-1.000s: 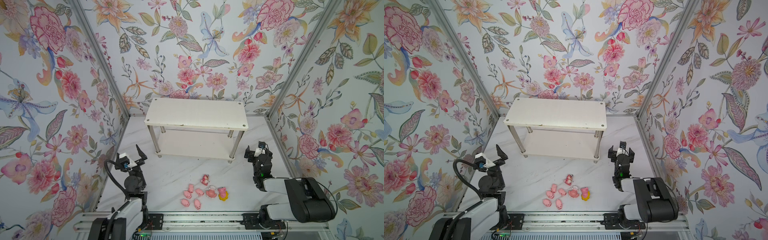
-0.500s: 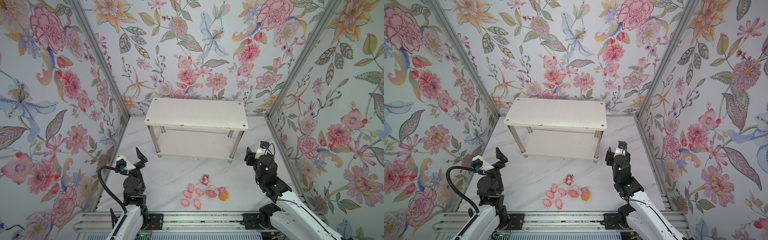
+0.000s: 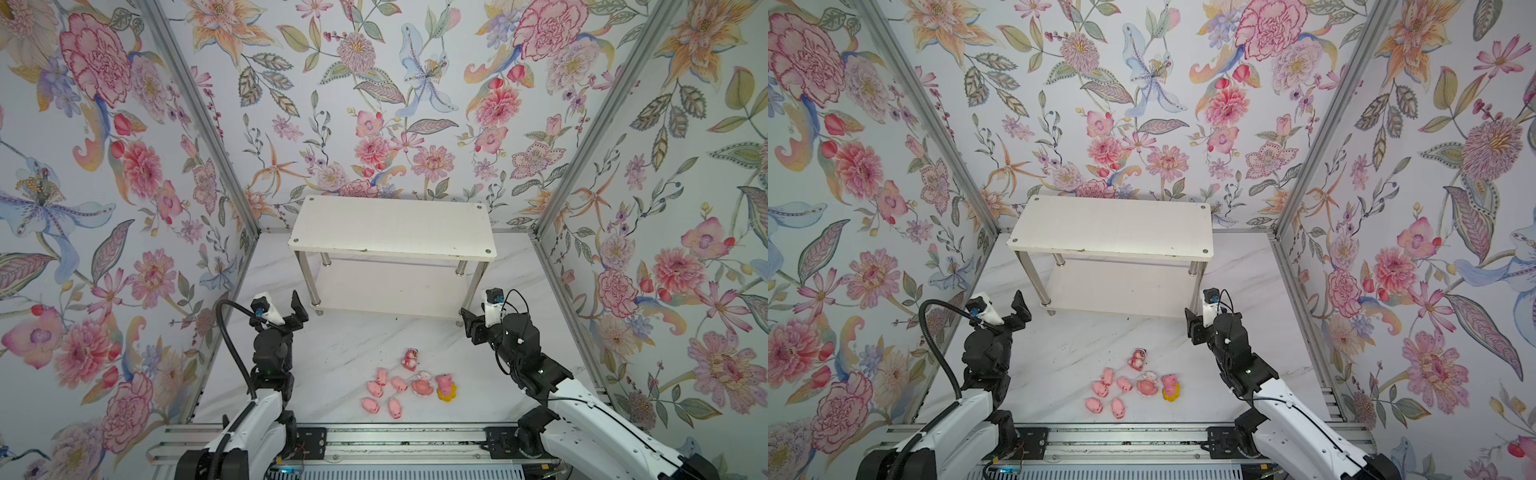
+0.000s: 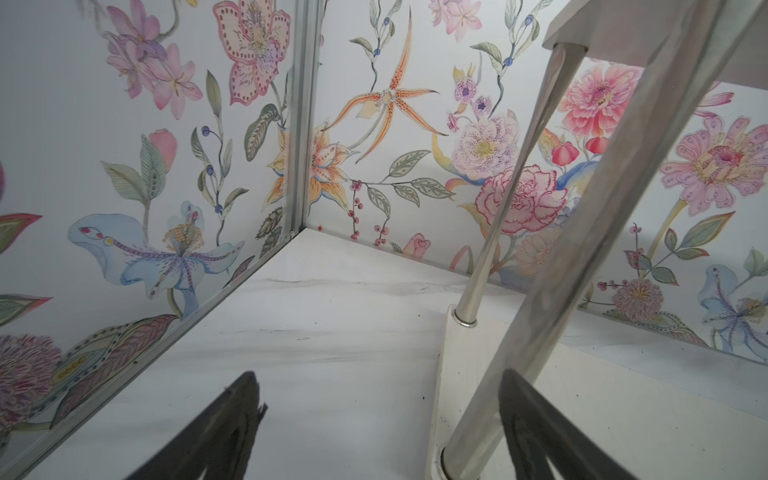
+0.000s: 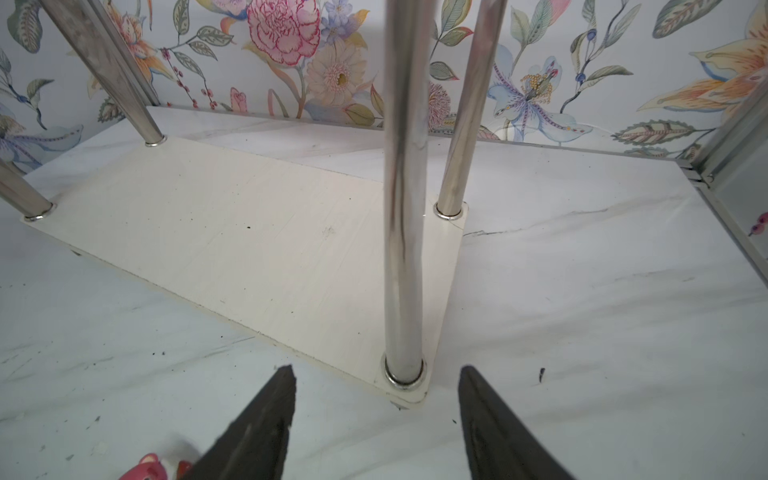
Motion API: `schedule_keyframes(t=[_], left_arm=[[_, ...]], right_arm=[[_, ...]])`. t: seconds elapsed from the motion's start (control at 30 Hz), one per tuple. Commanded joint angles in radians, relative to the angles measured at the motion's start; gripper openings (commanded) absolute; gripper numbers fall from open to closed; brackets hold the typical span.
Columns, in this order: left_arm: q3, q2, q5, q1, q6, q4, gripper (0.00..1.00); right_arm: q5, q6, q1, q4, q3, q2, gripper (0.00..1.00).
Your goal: Place and organize the plastic toys onto the shelf
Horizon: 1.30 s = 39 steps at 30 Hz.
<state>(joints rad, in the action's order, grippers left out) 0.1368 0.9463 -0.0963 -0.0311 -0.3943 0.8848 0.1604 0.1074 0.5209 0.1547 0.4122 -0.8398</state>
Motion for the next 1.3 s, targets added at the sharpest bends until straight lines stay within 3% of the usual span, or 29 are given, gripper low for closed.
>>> schedule_keyframes(t=[0.0, 0.27, 0.43, 0.67, 0.77, 0.87, 0.93, 1.13, 1.27], left_arm=[[0.074, 0.1, 0.117, 0.004, -0.018, 0.078, 0.9], [0.208, 0.348, 0.282, -0.007, -0.082, 0.22, 0.75], [0.257, 0.424, 0.284, -0.085, -0.092, 0.247, 0.71], [0.35, 0.528, 0.278, -0.206, -0.079, 0.246, 0.7], [0.395, 0.569, 0.297, -0.228, -0.079, 0.237, 0.7], [0.399, 0.565, 0.309, -0.235, -0.089, 0.247, 0.69], [0.38, 0.529, 0.295, -0.235, -0.08, 0.228, 0.68], [0.289, 0.33, 0.218, -0.247, -0.001, -0.01, 0.68], [0.193, 0.184, 0.164, -0.266, 0.023, -0.162, 0.68]], right_arm=[[-0.027, -0.031, -0.032, 0.135, 0.077, -0.062, 0.59], [-0.22, 0.051, -0.236, 0.281, 0.128, -0.191, 0.49], [-0.254, 0.091, -0.35, 0.299, 0.168, -0.26, 0.46], [-0.29, 0.174, -0.517, 0.308, 0.233, -0.356, 0.48], [-0.288, 0.184, -0.545, 0.281, 0.246, -0.35, 0.56], [-0.246, 0.181, -0.536, 0.176, 0.252, -0.29, 0.63], [-0.157, 0.165, -0.497, 0.052, 0.25, -0.222, 0.65], [0.219, 0.095, -0.232, -0.307, 0.199, 0.04, 0.71], [0.263, 0.207, -0.09, -0.492, 0.164, 0.175, 0.69]])
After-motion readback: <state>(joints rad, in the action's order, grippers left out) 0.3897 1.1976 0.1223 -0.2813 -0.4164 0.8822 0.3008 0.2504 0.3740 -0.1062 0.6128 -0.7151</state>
